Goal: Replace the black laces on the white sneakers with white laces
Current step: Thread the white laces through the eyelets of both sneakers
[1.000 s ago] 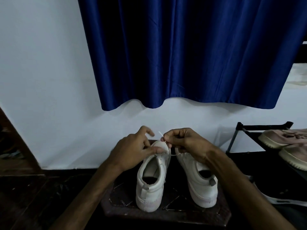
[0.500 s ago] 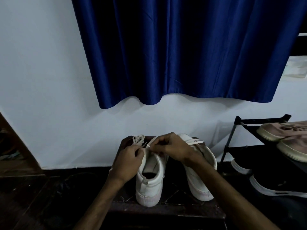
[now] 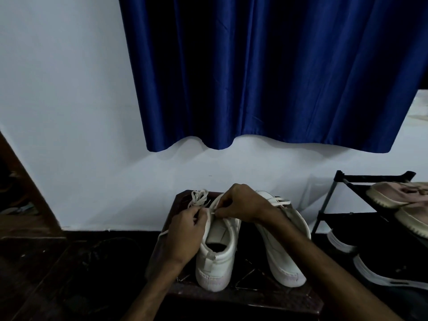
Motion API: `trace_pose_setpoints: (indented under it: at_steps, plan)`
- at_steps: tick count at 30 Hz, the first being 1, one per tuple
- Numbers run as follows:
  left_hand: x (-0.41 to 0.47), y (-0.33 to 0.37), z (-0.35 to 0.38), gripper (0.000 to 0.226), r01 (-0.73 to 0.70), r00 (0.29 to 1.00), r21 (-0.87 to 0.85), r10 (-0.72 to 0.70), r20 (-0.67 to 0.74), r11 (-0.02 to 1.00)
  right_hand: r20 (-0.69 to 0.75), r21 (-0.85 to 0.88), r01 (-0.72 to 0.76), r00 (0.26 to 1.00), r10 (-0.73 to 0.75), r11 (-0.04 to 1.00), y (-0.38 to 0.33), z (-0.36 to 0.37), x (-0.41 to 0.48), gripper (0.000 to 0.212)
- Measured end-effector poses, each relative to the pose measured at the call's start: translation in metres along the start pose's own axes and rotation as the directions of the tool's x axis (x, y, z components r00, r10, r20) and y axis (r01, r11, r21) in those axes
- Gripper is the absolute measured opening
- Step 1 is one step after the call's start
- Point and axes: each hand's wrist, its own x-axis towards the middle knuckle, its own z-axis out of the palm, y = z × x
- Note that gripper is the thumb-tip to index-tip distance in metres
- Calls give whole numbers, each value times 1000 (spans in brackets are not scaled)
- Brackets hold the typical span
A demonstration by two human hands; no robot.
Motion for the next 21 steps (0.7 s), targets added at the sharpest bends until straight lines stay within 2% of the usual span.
trace_pose_setpoints:
  at_steps: [2, 4, 7, 10, 15, 17, 19, 21]
  plan:
    - [-6, 4, 0, 28, -22, 999, 4, 23, -23, 1000, 5, -31, 9, 1000, -8, 999, -2, -1, 0, 11]
    - [-11, 5, 4, 31, 42, 998, -134, -49, -44, 990, 1, -99, 37, 999, -37, 994, -5, 0, 1, 10]
    - [-14, -2, 18, 22, 113, 993, -354, -111, 25, 928, -2, -208, 75, 997, -77, 975, -3, -1, 0, 15]
    - [-13, -3, 27, 11, 202, 979, -495, -165, 118, 845, 33, -210, 99, 995, -94, 973, 3, -5, -7, 12]
    - [-12, 1, 37, 13, 138, 988, -468, -154, 4, 873, 80, -9, 62, 995, -61, 998, 7, -10, -25, 41]
    - [-13, -1, 40, 12, 163, 983, -468, -182, 4, 869, 81, 0, 81, 993, -81, 997, 5, -9, -30, 38]
    - [-16, -5, 41, 11, 222, 971, -550, -232, 51, 805, 9, -35, 128, 992, -127, 991, 8, -2, -31, 27]
    - [-23, -9, 41, 15, 342, 935, -685, -306, 179, 643, -84, -45, 157, 984, -160, 987, 15, 4, -33, 19]
